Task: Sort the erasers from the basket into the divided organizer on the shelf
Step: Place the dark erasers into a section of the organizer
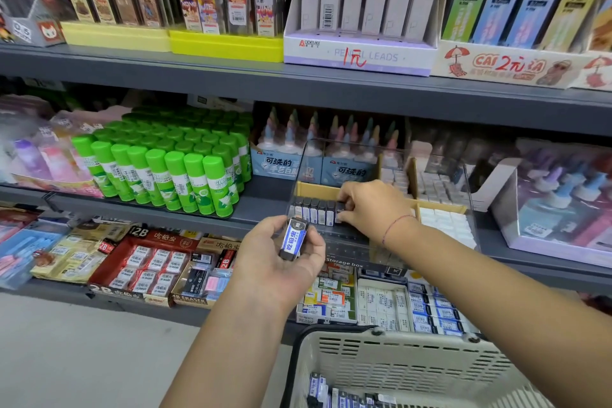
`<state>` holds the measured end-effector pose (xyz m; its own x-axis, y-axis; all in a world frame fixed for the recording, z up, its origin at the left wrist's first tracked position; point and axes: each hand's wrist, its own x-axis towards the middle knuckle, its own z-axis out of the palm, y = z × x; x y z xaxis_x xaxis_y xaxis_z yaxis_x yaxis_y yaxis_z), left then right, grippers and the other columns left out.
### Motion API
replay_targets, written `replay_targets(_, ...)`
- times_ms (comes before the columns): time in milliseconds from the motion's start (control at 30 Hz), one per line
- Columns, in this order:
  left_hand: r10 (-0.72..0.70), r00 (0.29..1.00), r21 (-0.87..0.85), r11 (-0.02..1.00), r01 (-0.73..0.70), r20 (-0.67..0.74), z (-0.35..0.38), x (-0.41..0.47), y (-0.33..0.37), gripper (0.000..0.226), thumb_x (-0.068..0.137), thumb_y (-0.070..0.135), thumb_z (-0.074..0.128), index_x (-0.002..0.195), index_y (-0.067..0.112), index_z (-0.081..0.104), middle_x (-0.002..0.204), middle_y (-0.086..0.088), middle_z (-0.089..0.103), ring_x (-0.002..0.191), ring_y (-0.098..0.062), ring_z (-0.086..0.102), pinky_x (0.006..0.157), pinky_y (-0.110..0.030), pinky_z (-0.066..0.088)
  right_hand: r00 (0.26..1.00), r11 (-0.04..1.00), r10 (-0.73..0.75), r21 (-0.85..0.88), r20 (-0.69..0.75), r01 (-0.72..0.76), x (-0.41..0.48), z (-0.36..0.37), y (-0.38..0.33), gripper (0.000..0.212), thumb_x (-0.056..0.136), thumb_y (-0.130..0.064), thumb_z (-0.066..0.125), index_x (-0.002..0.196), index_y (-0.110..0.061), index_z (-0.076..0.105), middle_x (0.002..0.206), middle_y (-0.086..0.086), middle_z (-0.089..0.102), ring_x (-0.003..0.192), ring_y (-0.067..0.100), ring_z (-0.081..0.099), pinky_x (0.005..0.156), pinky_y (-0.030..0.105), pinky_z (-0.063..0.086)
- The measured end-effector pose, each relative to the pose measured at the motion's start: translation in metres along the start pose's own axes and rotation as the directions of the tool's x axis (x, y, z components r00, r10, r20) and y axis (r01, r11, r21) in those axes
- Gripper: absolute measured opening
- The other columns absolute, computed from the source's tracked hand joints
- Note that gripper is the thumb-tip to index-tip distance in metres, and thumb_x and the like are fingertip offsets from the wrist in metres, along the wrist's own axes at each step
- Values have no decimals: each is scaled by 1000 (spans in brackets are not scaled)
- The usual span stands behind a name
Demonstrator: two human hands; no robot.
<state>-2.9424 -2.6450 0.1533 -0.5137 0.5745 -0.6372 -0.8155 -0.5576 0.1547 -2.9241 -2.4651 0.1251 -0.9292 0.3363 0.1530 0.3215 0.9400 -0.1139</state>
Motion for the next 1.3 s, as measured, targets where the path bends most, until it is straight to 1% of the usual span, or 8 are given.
replay_targets(533, 0, 1000, -5, 1000, 0, 22, -1, -5, -1, 18, 91, 10, 58, 103, -2, 53, 100, -19, 53, 86, -24, 54, 75, -32, 52, 999, 994, -28, -103, 19, 30, 5, 11, -3, 20, 91, -30, 59, 106, -20, 50, 100, 4, 68, 92, 27, 62, 71, 33, 45)
replay_targets(733, 3, 999, 3, 1000, -3, 39, -1, -7, -1, 19, 92, 11, 57, 104, -4, 53, 106, -21, 55, 93, -26, 55, 69, -35, 52, 999, 994, -25, -104, 26, 27, 3, 10, -5, 20, 91, -28, 59, 105, -19, 47, 97, 4, 68, 88, 28, 62, 71, 34, 48)
replay_targets(933, -12, 999, 3, 1000, 12, 49, -1, -4, 0, 24, 92, 11, 57, 111, -3, 53, 103, -20, 53, 90, -26, 55, 69, -36, 53, 999, 1000, -17, -26, -34, 16, -6, -2, -7, 32, 91, -31, 58, 119, -24, 44, 96, -3, 68, 87, 22, 64, 71, 34, 51)
replay_targets(1000, -25, 998, 26, 999, 23, 55, -2, -3, 0, 26, 92, 13, 57, 113, -2, 53, 105, -19, 52, 91, -25, 54, 68, -32, 51, 996, 994, -29, 101, -82, 37, -13, -15, -10, 34, 89, -32, 62, 120, -26, 49, 91, -9, 66, 85, 16, 64, 77, 35, 53)
replay_targets(1067, -33, 998, 65, 997, 30, 58, -2, -2, -1, 28, 92, 15, 56, 115, -2, 52, 104, -19, 52, 90, -25, 53, 67, -30, 49, 985, 935, -112, 323, -131, 150, -22, -35, -17, 32, 84, -28, 69, 114, -26, 58, 89, -12, 62, 82, 8, 61, 82, 33, 51)
replay_targets(1133, -36, 997, 105, 994, 29, 67, -3, 0, -1, 32, 93, 19, 54, 118, -2, 52, 103, -17, 53, 84, -23, 53, 68, -29, 47, 949, 854, -275, 413, -156, 316, -34, -56, -27, 33, 79, -27, 75, 110, -25, 65, 95, -10, 59, 85, 5, 56, 84, 22, 46)
replay_targets(1200, -52, 993, 165, 986, 33, 110, -3, 0, -1, 35, 95, 22, 51, 119, -2, 52, 107, -15, 53, 81, -23, 53, 65, -27, 44, 900, 823, -429, 379, -73, 423, -45, -70, -39, 37, 74, -26, 79, 110, -26, 68, 104, -8, 57, 96, 7, 51, 87, 20, 40)
replay_targets(1300, -87, 978, 256, 966, 37, 188, -2, -3, -4, 30, 96, 25, 45, 107, 0, 59, 92, -14, 63, 77, -21, 61, 56, -27, 44, 850, 836, -524, 228, 58, 500, -52, -69, -53, 38, 72, -22, 78, 109, -26, 69, 110, -5, 54, 103, 14, 48, 91, 33, 41)
